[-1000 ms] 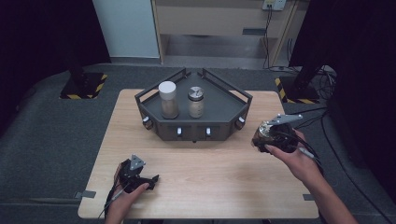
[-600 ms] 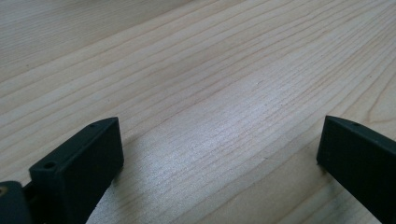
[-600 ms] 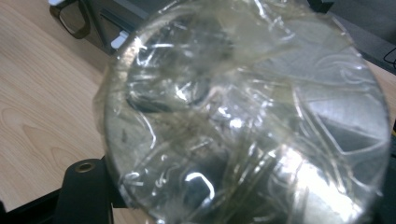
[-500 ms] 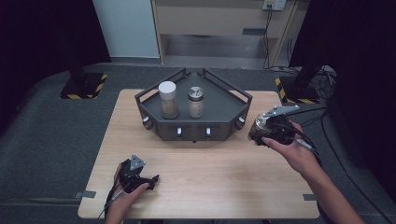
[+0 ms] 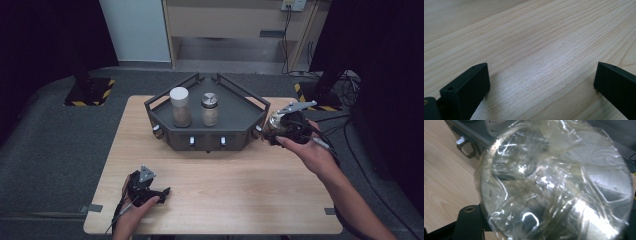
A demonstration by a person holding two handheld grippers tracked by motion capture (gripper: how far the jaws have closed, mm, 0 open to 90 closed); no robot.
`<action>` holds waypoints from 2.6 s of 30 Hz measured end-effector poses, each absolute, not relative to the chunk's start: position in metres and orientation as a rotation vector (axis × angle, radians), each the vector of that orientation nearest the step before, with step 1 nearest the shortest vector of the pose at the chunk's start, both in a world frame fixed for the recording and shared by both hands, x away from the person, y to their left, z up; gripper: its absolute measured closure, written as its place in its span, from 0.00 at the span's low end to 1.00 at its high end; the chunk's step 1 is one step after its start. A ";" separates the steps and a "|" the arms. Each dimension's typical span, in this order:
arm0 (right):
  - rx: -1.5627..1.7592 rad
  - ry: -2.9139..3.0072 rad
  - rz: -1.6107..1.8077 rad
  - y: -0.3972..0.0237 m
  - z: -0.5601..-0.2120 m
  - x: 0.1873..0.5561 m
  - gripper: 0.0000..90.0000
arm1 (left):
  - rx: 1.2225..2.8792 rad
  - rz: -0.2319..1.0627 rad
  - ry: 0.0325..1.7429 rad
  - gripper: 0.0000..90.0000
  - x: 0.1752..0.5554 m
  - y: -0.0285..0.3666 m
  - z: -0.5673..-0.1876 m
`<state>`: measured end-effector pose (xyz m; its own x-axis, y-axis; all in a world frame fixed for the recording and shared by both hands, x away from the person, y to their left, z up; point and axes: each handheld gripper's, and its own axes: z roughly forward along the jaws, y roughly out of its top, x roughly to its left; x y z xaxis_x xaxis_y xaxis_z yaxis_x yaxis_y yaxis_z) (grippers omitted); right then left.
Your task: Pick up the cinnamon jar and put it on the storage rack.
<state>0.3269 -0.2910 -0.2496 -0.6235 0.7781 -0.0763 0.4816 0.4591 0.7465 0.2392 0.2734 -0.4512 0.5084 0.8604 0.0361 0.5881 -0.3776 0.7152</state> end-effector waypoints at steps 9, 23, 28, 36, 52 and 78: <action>1.040 2.306 0.995 -0.284 -0.242 0.333 0.35 | 2.103 0.542 1.179 0.00 0.239 0.273 -0.451; 1.012 2.324 0.982 -0.266 -0.233 0.351 0.34 | 2.103 0.541 1.179 0.00 0.239 0.274 -0.451; 1.006 2.329 0.986 -0.260 -0.230 0.360 0.34 | 2.103 0.541 1.179 0.00 0.239 0.274 -0.451; 0.982 2.347 0.973 -0.245 -0.227 0.373 0.34 | 2.101 0.541 1.180 0.00 0.239 0.273 -0.451; 0.991 2.351 0.972 -0.230 -0.221 0.393 0.34 | 2.102 0.541 1.179 0.00 0.239 0.274 -0.451; 1.016 2.357 0.938 -0.205 -0.224 0.426 0.34 | 2.103 0.540 1.179 0.00 0.239 0.274 -0.451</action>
<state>0.4258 -0.2048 -0.2244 -0.6526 0.7513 -0.0982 0.4786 0.5093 0.7153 0.2394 0.2736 -0.4513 0.5087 0.8602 0.0351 0.5882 -0.3770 0.7155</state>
